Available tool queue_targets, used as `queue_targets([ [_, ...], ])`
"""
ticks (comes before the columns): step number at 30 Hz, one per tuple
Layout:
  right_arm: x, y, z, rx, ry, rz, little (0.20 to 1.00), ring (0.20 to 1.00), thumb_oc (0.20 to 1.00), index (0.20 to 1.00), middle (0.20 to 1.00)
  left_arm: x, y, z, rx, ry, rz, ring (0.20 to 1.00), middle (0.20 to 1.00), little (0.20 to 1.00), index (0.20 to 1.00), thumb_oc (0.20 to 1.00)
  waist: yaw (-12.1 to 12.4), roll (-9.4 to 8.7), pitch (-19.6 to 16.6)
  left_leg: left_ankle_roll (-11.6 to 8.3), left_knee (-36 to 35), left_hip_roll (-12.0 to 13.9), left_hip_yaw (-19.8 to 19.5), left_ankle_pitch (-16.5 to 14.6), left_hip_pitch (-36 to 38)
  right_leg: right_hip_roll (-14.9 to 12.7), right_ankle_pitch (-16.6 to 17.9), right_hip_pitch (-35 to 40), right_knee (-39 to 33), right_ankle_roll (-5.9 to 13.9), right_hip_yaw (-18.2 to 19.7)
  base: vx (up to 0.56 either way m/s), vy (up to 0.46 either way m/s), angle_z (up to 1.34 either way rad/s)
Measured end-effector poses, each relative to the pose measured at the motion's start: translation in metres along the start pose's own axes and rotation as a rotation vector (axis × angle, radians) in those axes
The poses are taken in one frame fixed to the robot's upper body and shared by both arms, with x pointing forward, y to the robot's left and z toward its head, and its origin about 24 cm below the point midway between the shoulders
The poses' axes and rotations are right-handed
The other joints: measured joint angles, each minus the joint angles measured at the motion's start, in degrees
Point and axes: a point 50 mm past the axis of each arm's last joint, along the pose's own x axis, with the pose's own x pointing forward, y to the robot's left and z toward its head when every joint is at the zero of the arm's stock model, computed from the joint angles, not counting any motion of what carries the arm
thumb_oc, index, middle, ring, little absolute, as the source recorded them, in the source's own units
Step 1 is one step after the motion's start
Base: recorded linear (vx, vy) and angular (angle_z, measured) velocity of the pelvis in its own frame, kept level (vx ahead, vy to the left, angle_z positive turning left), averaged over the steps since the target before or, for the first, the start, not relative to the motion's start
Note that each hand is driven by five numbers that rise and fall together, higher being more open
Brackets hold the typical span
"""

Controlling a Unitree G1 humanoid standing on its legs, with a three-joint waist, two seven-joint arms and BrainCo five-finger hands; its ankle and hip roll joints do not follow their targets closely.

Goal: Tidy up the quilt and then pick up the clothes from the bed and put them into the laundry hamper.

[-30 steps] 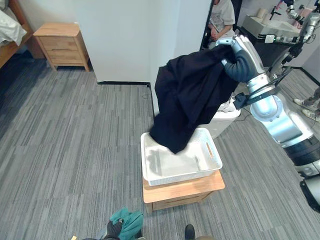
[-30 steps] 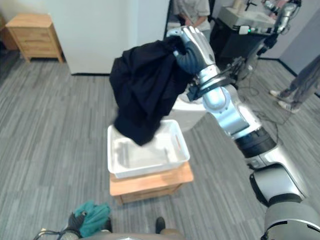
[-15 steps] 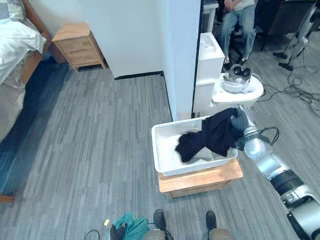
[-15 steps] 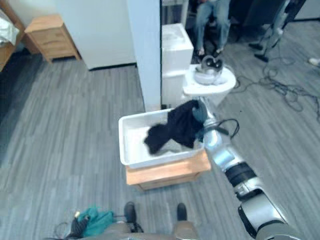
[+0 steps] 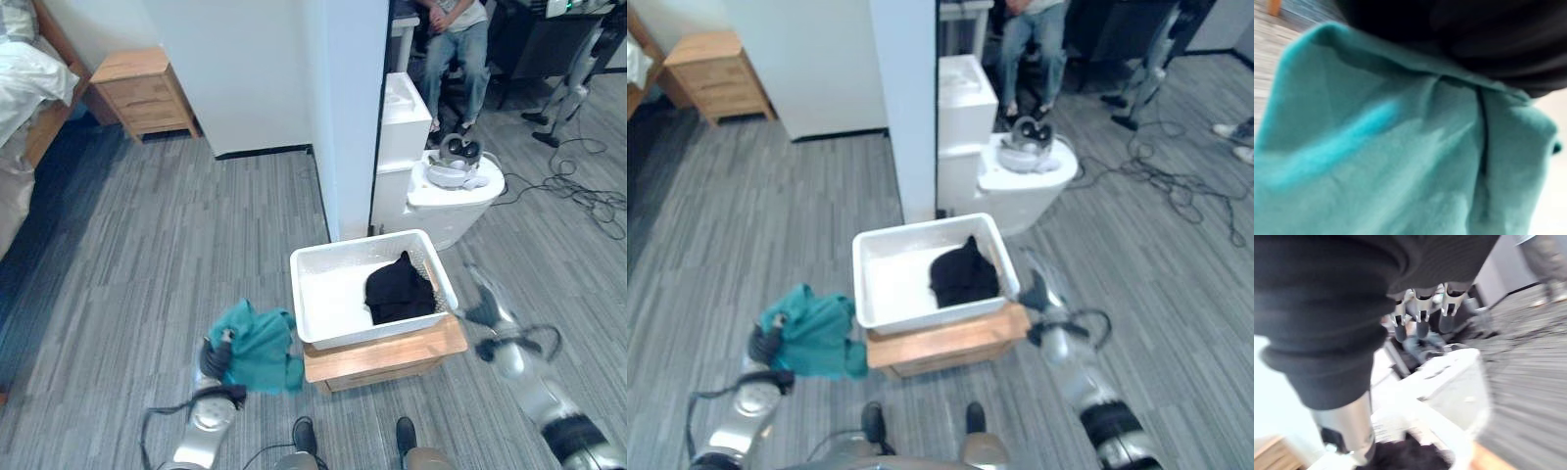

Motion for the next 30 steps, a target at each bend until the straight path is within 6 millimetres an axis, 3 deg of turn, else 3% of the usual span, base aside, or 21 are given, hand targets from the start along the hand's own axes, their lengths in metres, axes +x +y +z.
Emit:
queue_targets([
  [2,-0.030,-0.002,-0.038,-0.014,0.143,-0.011,1.000,1.000,1.000,1.000,1.000,0.000,0.019,0.018,-0.061,-0.085,0.040,0.200,0.200,0.200,0.200,0.200,-0.68,0.16,-0.17,-0.06,-0.01,0.05,0.55,-0.36,0.82,-0.02,-0.58,0.79,-0.01,-0.05,0.46,0.03,0.004,-0.18],
  [4,-0.046,-0.005,-0.063,-0.040,0.259,-0.032,1.000,1.000,1.000,1.000,1.000,0.002,0.028,0.033,-0.105,-0.143,0.047,0.200,0.200,0.200,0.200,0.200,-2.16,0.38,-0.10,0.14,-0.01,0.17,1.70,-0.87,1.32,-0.03,-0.36,0.57,-0.02,0.19,1.39,0.03,0.003,-0.35],
  [7,-0.068,-0.001,-0.087,-0.059,0.371,-0.038,1.000,1.000,1.000,1.000,1.000,0.001,0.033,0.063,-0.184,-0.274,0.020,0.200,0.200,0.200,0.200,0.200,-4.58,0.44,-0.27,-0.14,-0.02,0.43,3.24,-1.53,2.52,0.24,-0.33,0.62,-0.03,0.19,3.05,0.04,-0.002,-0.34],
  [11,-0.093,0.030,-0.108,-0.118,0.474,0.119,1.000,1.000,1.000,1.000,1.000,0.013,0.033,0.101,-0.231,-0.415,0.030,0.200,0.200,0.200,0.200,0.200,-6.59,1.03,-1.17,-0.28,-0.02,0.63,4.22,-1.72,2.71,0.44,-0.15,0.48,-0.02,0.32,3.66,0.01,-0.021,-0.12],
  [13,-0.112,0.049,-0.114,-0.125,0.525,0.215,1.000,1.000,1.000,1.000,1.000,0.017,0.022,0.126,-0.244,-0.499,-0.002,0.200,0.200,0.200,0.200,0.200,-7.39,1.99,-2.10,-0.12,-0.02,0.56,5.19,-1.46,2.46,0.41,-0.02,-0.39,-0.03,0.29,4.48,0.01,-0.002,-0.17],
  [17,-0.124,0.068,-0.112,-0.107,0.560,0.294,1.000,1.000,1.000,1.000,1.000,0.018,-0.007,0.149,-0.172,-0.578,-0.081,0.200,0.200,0.200,0.200,0.200,-9.46,3.03,-2.70,-0.20,-0.02,0.31,6.51,-1.45,2.89,0.37,0.04,-0.63,-0.03,0.33,5.57,0.03,0.008,-0.14],
  [20,-0.129,0.086,-0.105,-0.107,0.550,0.374,1.000,1.000,1.000,1.000,1.000,0.031,-0.041,0.162,0.012,-0.606,-0.158,0.200,0.200,0.200,0.200,0.200,-10.31,3.65,-2.86,-0.30,-0.02,0.18,7.56,-1.99,2.95,0.23,0.21,-1.28,-0.02,0.57,6.86,0.00,0.011,-0.22],
  [22,-0.126,0.090,-0.101,-0.091,0.545,0.378,1.000,1.000,1.000,1.000,1.000,0.038,-0.053,0.160,0.146,-0.609,-0.159,0.200,0.200,0.200,0.200,0.200,-12.88,3.99,-2.93,-0.31,-0.02,0.04,8.28,-2.04,2.29,0.14,0.38,-2.31,-0.01,0.78,7.24,-0.04,0.018,-0.14],
  [23,-0.125,0.091,-0.101,-0.082,0.553,0.375,1.000,1.000,1.000,1.000,1.000,0.041,-0.062,0.157,0.215,-0.602,-0.169,0.426,0.426,0.426,0.426,0.426,-13.26,4.23,-2.77,-0.30,-0.02,0.02,8.85,-2.03,2.13,0.16,0.47,-2.66,-0.02,0.81,7.60,-0.05,-0.004,-0.17],
  [24,-0.127,0.092,-0.102,-0.090,0.561,0.381,1.000,1.000,1.000,1.000,1.000,0.044,-0.070,0.153,0.250,-0.585,-0.170,0.570,0.570,0.570,0.570,0.570,-13.32,4.30,-2.73,-0.31,-0.02,-0.02,8.99,-2.04,2.13,0.14,0.50,-2.97,-0.02,0.86,8.07,-0.04,0.000,-0.21],
  [25,-0.128,0.094,-0.104,-0.105,0.567,0.401,1.000,1.000,1.000,1.000,1.000,0.047,-0.086,0.143,0.314,-0.531,-0.190,1.000,1.000,1.000,1.000,1.000,-13.22,4.79,-2.68,-0.33,-0.02,-0.08,9.05,-2.07,1.90,0.12,0.55,-3.33,-0.02,0.92,8.41,-0.02,-0.006,-0.20],
  [28,-0.127,0.097,-0.102,-0.093,0.575,0.397,1.000,1.000,1.000,1.000,1.000,0.048,-0.103,0.117,0.440,-0.435,-0.228,1.000,1.000,1.000,1.000,1.000,-14.90,5.14,-1.95,-0.30,-0.02,-0.01,9.22,-1.96,0.75,0.27,0.78,-4.60,0.04,0.86,8.53,-0.01,0.004,-0.06],
  [30,-0.123,0.096,-0.103,-0.072,0.602,0.378,1.000,1.000,1.000,1.000,1.000,0.045,-0.113,0.078,0.562,-0.295,-0.268,1.000,1.000,1.000,1.000,1.000,-15.16,5.44,-1.28,-0.29,-0.01,0.09,10.17,-1.94,0.37,0.40,1.03,-5.44,0.06,0.54,9.02,0.00,-0.021,-0.12],
])
